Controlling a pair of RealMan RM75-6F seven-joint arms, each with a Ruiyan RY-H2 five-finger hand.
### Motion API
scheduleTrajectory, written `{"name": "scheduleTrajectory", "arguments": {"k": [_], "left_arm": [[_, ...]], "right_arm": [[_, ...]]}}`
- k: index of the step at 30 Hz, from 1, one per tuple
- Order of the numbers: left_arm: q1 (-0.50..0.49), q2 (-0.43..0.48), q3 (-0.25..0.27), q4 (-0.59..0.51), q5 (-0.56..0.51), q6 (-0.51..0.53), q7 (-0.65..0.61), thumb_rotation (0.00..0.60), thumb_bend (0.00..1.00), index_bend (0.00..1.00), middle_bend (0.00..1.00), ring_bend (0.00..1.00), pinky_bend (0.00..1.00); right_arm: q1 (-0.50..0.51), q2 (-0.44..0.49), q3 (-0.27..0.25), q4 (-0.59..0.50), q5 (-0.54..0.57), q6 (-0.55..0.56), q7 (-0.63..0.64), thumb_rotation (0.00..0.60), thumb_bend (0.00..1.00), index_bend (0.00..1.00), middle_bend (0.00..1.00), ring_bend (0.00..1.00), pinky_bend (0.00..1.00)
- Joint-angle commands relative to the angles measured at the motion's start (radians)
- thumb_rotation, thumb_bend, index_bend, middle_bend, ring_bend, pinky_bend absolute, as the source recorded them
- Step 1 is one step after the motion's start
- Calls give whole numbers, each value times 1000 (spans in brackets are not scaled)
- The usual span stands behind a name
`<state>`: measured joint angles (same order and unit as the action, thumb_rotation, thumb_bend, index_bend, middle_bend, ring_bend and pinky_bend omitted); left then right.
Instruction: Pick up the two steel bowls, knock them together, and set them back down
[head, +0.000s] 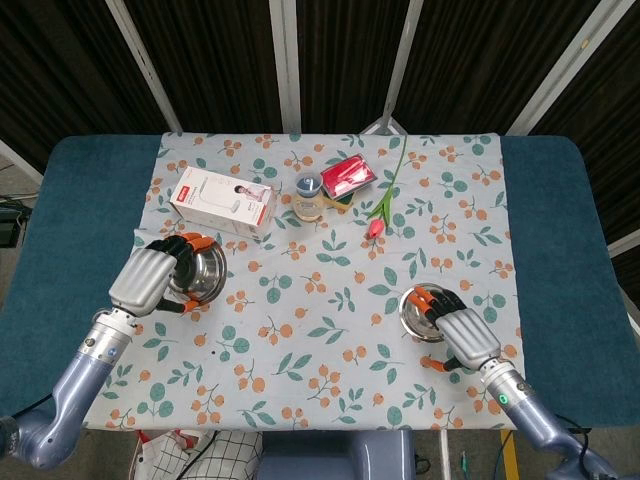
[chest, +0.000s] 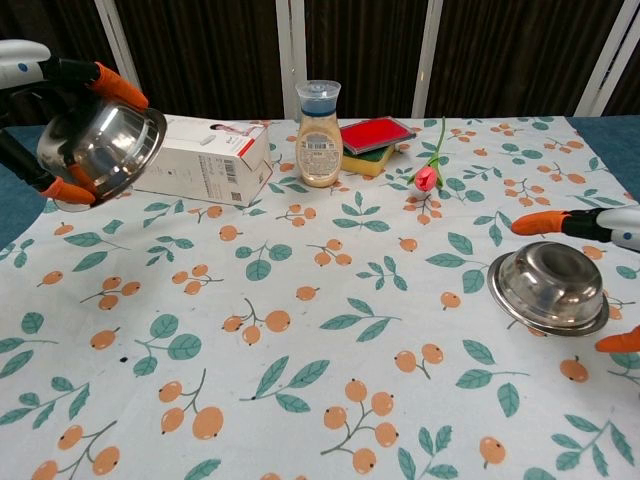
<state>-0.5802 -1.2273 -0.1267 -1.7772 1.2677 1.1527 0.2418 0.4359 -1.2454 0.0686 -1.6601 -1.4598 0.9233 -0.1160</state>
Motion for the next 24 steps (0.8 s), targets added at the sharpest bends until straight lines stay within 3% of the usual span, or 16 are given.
{"name": "scheduleTrajectory", "arguments": {"k": [1, 16, 24], "left_arm": [[2, 1, -1, 8, 2, 0, -4, 600, 237, 318, 498, 388, 527], [-8, -24, -12, 68, -27, -35, -3, 600, 236, 318, 498, 389, 527], [-11, -40, -13, 95, -36, -47, -4, 600, 237, 319, 498, 388, 527]], "right_arm": [[37, -32, 18, 33, 39, -42, -22, 600, 158, 0, 0, 0, 0], [134, -53, 24, 100, 168, -165, -80, 600, 158, 0, 0, 0, 2], [169, -74, 14, 137, 200, -198, -88, 600, 161, 0, 0, 0, 132]]}}
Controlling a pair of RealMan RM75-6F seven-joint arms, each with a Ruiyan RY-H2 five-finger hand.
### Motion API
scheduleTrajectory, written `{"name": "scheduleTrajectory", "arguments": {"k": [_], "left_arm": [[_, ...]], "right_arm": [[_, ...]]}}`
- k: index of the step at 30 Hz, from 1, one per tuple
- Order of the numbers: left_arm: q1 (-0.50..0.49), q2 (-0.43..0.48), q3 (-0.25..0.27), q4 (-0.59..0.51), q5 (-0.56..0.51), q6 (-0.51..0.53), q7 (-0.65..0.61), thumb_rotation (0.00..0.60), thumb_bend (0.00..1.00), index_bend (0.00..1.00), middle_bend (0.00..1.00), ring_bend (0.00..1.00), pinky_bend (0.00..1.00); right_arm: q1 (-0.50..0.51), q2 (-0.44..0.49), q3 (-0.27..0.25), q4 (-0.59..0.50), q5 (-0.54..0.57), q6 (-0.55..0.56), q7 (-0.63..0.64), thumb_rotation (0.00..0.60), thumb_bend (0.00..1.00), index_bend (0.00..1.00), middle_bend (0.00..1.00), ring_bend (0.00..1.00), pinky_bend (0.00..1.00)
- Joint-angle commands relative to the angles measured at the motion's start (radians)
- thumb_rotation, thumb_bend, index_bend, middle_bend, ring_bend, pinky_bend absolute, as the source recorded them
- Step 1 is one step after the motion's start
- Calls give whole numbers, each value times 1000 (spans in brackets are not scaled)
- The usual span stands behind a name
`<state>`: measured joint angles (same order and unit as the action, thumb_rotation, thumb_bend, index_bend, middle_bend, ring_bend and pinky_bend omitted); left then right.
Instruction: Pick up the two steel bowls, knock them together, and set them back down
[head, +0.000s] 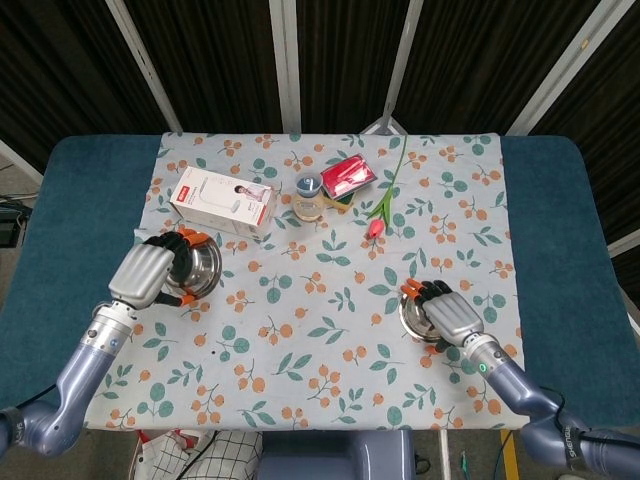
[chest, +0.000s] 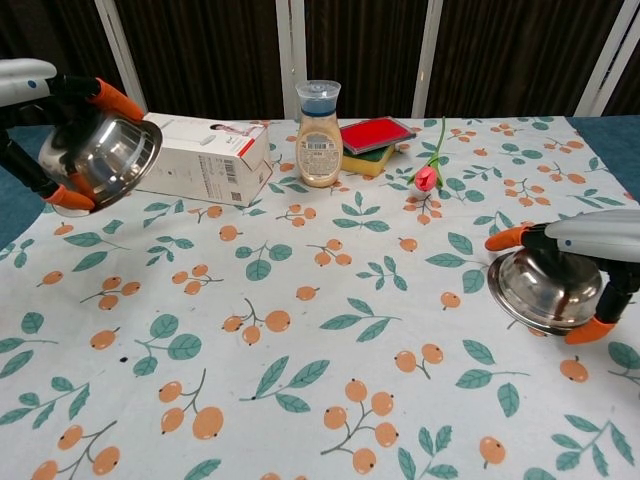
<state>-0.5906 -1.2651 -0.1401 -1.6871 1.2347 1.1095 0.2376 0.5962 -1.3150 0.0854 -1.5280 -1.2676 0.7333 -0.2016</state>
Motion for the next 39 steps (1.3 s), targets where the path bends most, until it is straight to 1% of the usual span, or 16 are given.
{"name": "scheduleTrajectory", "arguments": {"k": [1, 3, 5, 7, 11, 14, 16, 17, 18, 19, 21, 22, 24, 26, 30, 39], "left_arm": [[-1, -2, 0, 7, -5, -6, 1, 600, 237, 319, 498, 388, 527], [-3, -3, -2, 11, -10, -11, 2, 600, 237, 319, 498, 389, 527], [-5, -3, -4, 14, -12, -15, 1, 600, 237, 319, 498, 388, 527], [-6, -4, -5, 18, -14, -16, 2, 600, 237, 319, 498, 388, 527], [-7, -7, -5, 25, -19, -22, 2, 600, 238, 319, 498, 389, 527], [-8, -8, -4, 31, -23, -27, 5, 600, 238, 320, 498, 389, 527], [-8, -9, -5, 32, -24, -27, 5, 600, 238, 320, 498, 389, 527], [-8, -10, -5, 33, -24, -27, 5, 600, 238, 321, 498, 389, 527], [-8, -11, -5, 34, -24, -28, 5, 600, 238, 321, 498, 389, 527], [-8, -12, -5, 36, -24, -28, 4, 600, 238, 321, 498, 389, 527], [-8, -15, -3, 40, -23, -31, 3, 600, 240, 322, 499, 388, 527], [-8, -16, -2, 41, -23, -32, 2, 600, 240, 323, 499, 389, 527], [-9, -20, -1, 47, -22, -36, -5, 600, 242, 324, 500, 389, 527], [-9, -23, -2, 53, -17, -34, -10, 600, 246, 326, 502, 389, 527], [-5, -27, -4, 53, -1, -19, -20, 600, 248, 327, 502, 388, 527], [5, -28, -5, 37, 19, 8, -21, 600, 248, 327, 503, 388, 527]], "right_arm": [[13, -5, -3, 6, 10, -10, -4, 600, 161, 0, 0, 0, 147], [19, -7, -4, 7, 15, -10, -11, 600, 166, 7, 0, 5, 198], [25, -8, -4, 6, 21, -10, -15, 600, 171, 48, 9, 43, 254], [32, -10, -4, 7, 29, -9, -23, 600, 178, 115, 41, 97, 324], [41, -15, -8, 11, 42, -10, -36, 600, 220, 270, 188, 232, 488], [49, -15, -13, 11, 59, -19, -46, 600, 244, 318, 227, 285, 571], [51, -16, -16, 11, 65, -14, -55, 600, 273, 362, 282, 344, 632], [51, -17, -18, 11, 67, -10, -57, 600, 299, 416, 348, 417, 690], [50, -18, -19, 13, 67, -3, -61, 600, 332, 492, 435, 521, 767], [49, -19, -21, 15, 67, 4, -64, 600, 354, 549, 498, 595, 819], [47, -18, -24, 14, 68, 5, -54, 600, 414, 718, 652, 774, 951], [48, -16, -25, 13, 68, 2, -46, 600, 430, 762, 689, 811, 975], [48, -7, -30, 7, 62, -10, -18, 600, 472, 852, 758, 877, 1000], [47, 4, -32, -1, 50, -8, 0, 600, 491, 884, 785, 903, 1000], [37, 32, -31, -31, 21, 24, 29, 600, 516, 908, 811, 927, 1000], [19, 103, -15, -108, -21, 96, 73, 600, 519, 938, 844, 964, 1000]]}}
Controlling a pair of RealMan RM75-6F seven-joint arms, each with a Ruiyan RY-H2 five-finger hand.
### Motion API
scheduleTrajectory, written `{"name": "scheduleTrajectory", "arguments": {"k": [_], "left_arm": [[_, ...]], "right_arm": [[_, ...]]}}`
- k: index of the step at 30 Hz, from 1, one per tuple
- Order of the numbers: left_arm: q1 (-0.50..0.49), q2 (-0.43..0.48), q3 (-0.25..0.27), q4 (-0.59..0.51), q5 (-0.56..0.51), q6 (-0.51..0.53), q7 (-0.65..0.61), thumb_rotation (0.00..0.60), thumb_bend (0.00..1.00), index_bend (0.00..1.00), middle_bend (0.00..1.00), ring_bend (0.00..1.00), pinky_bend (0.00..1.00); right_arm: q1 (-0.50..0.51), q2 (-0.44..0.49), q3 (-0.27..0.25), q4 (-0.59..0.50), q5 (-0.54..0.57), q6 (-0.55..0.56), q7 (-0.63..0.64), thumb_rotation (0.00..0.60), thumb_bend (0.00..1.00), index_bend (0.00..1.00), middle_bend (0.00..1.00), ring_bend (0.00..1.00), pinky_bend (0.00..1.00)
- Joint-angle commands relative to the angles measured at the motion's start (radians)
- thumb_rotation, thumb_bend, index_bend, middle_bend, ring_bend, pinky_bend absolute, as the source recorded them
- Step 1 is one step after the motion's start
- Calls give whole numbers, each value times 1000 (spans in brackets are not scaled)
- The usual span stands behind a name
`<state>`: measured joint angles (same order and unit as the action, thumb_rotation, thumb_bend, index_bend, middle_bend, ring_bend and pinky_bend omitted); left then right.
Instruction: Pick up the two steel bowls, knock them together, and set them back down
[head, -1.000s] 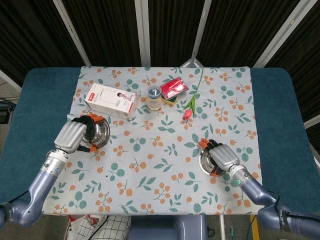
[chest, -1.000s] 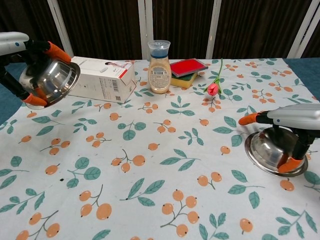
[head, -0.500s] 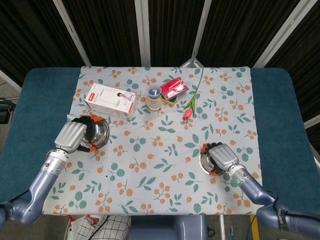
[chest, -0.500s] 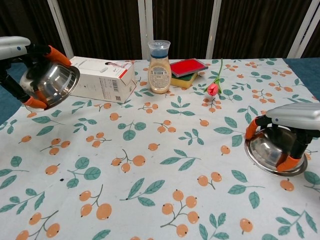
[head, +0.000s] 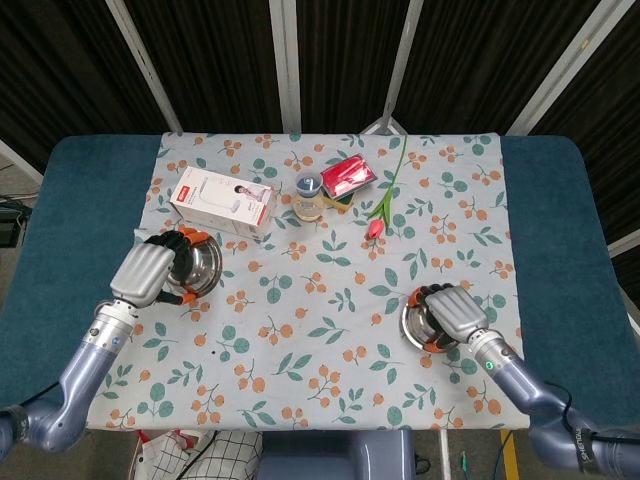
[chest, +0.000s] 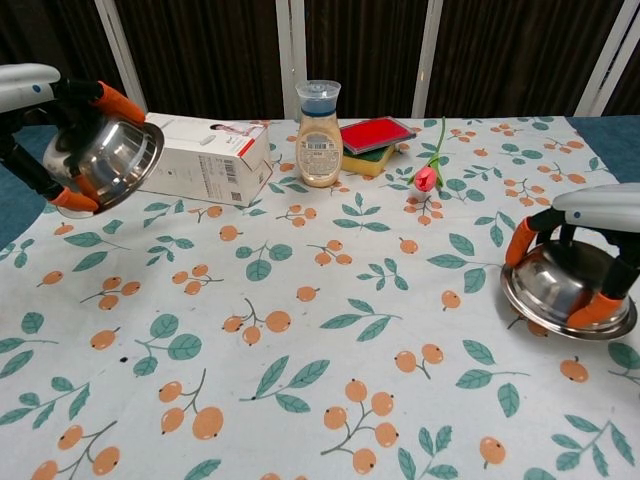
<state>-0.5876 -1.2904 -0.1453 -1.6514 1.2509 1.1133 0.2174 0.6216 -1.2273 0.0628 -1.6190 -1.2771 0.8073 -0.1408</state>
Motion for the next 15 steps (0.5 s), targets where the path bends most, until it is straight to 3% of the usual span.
{"name": "scheduleTrajectory", "arguments": {"k": [1, 10, 15], "left_arm": [[3, -5, 0, 2, 7, 8, -2, 600, 248, 327, 503, 388, 527], [12, -30, -6, 21, 51, 48, -35, 600, 249, 327, 504, 389, 527], [21, -66, -13, 51, 107, 100, -95, 600, 255, 326, 504, 388, 527]], "right_arm": [[-10, 20, 12, -24, -16, 34, 21, 600, 519, 942, 849, 969, 1000], [-47, 78, 76, -56, -45, 121, 258, 600, 522, 960, 879, 998, 1000], [-87, 65, 155, -25, -34, 206, 565, 600, 525, 965, 890, 1000, 1000]]}}
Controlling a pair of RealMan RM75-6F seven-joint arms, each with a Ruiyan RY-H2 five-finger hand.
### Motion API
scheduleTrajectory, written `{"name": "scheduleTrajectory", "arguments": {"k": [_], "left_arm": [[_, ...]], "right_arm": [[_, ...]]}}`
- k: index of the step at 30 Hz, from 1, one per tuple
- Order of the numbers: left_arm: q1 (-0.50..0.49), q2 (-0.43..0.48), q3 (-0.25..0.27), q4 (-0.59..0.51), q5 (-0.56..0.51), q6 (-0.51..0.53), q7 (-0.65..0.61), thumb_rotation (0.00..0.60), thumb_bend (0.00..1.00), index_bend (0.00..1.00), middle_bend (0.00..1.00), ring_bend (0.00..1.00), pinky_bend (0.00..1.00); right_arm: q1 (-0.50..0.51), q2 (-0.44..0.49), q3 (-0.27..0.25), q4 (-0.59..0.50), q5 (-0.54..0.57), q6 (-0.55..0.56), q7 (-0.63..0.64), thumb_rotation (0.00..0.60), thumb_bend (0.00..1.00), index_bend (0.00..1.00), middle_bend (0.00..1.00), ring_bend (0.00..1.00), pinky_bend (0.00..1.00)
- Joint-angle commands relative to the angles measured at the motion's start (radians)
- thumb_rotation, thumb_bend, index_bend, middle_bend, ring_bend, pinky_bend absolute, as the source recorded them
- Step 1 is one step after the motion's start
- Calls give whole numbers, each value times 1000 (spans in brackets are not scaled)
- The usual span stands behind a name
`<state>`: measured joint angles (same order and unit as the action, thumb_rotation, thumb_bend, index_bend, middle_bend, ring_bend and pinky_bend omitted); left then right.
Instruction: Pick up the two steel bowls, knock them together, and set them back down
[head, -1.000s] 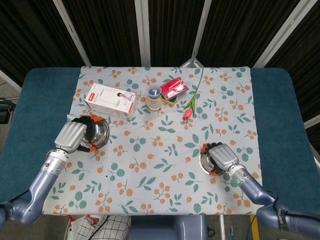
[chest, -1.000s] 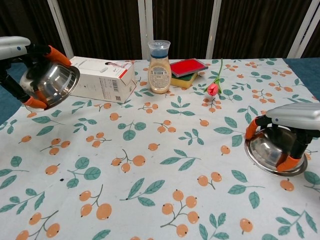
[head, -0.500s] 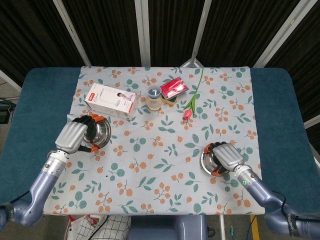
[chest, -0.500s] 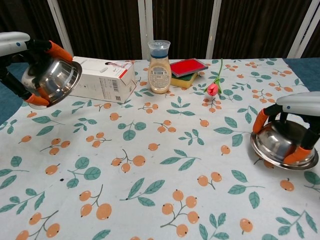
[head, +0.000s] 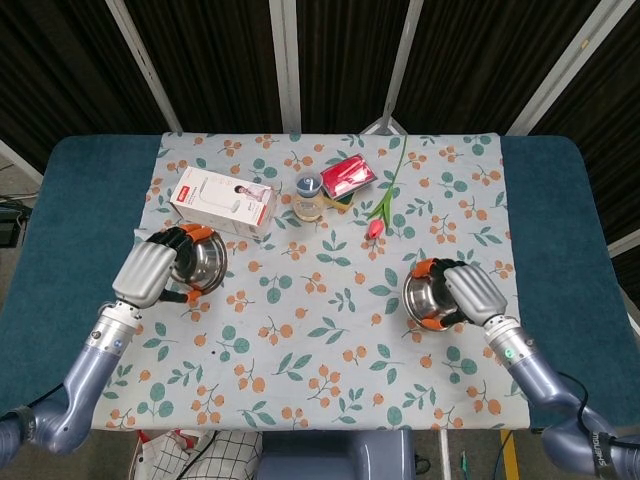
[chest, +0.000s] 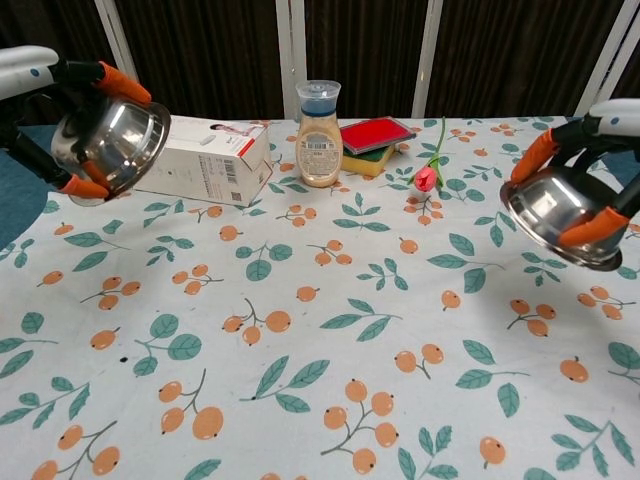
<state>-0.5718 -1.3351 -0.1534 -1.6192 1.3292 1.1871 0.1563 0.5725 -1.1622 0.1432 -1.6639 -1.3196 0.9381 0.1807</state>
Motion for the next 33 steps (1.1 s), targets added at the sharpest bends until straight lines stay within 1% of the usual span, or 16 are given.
{"name": "scheduleTrajectory", "arguments": {"k": [1, 2, 4, 7, 11, 14, 15, 18, 20, 23, 25, 28, 33], "left_arm": [[6, -30, -5, 33, 43, 36, -51, 600, 258, 326, 504, 389, 527], [7, -43, -6, 51, 62, 51, -74, 600, 258, 326, 504, 389, 527], [8, -65, -10, 80, 90, 78, -108, 600, 258, 325, 504, 389, 527], [10, -113, -20, 132, 142, 139, -178, 600, 258, 325, 506, 389, 527], [11, -202, -38, 222, 200, 232, -319, 600, 251, 327, 507, 388, 528], [3, -252, -45, 290, 228, 269, -380, 600, 240, 327, 507, 388, 527], [-2, -269, -49, 311, 235, 278, -397, 600, 239, 327, 507, 388, 527], [-19, -296, -63, 333, 239, 283, -429, 600, 238, 327, 507, 388, 527], [-28, -309, -69, 340, 242, 284, -435, 600, 239, 327, 507, 388, 527], [-50, -343, -83, 357, 256, 296, -454, 600, 238, 328, 506, 388, 527], [-63, -366, -93, 373, 259, 303, -476, 600, 238, 329, 506, 386, 528], [-91, -411, -108, 408, 259, 302, -515, 600, 238, 330, 506, 385, 528], [-135, -472, -128, 457, 253, 290, -547, 600, 239, 330, 505, 385, 527]], "right_arm": [[-42, 0, 87, 29, 8, 79, 312, 600, 526, 965, 891, 1000, 1000], [-47, 3, 102, 39, 9, 77, 403, 600, 525, 965, 893, 1000, 1000], [-50, 11, 127, 48, 24, 58, 542, 600, 528, 965, 895, 1000, 1000], [-48, 34, 156, 58, 45, -5, 747, 600, 532, 965, 897, 1000, 1000], [-40, 57, 191, 84, 63, -97, 988, 600, 541, 965, 897, 1000, 1000], [-27, 79, 205, 95, 20, -180, 1191, 600, 560, 965, 898, 1000, 1000], [-25, 87, 208, 97, -10, -204, 1289, 600, 562, 965, 898, 1000, 1000], [-11, 91, 208, 114, -75, -234, 1453, 600, 564, 965, 898, 1000, 1000], [0, 88, 209, 120, -91, -244, 1509, 600, 564, 965, 898, 1000, 1000], [21, 84, 217, 105, -85, -273, 1591, 600, 564, 965, 898, 1000, 1000], [33, 85, 218, 93, -82, -290, 1613, 600, 566, 965, 898, 1000, 1000], [49, 87, 220, 57, -65, -309, 1606, 600, 569, 965, 898, 1000, 1000], [66, 75, 228, 0, 15, -317, 1508, 600, 571, 965, 898, 1000, 1000]]}}
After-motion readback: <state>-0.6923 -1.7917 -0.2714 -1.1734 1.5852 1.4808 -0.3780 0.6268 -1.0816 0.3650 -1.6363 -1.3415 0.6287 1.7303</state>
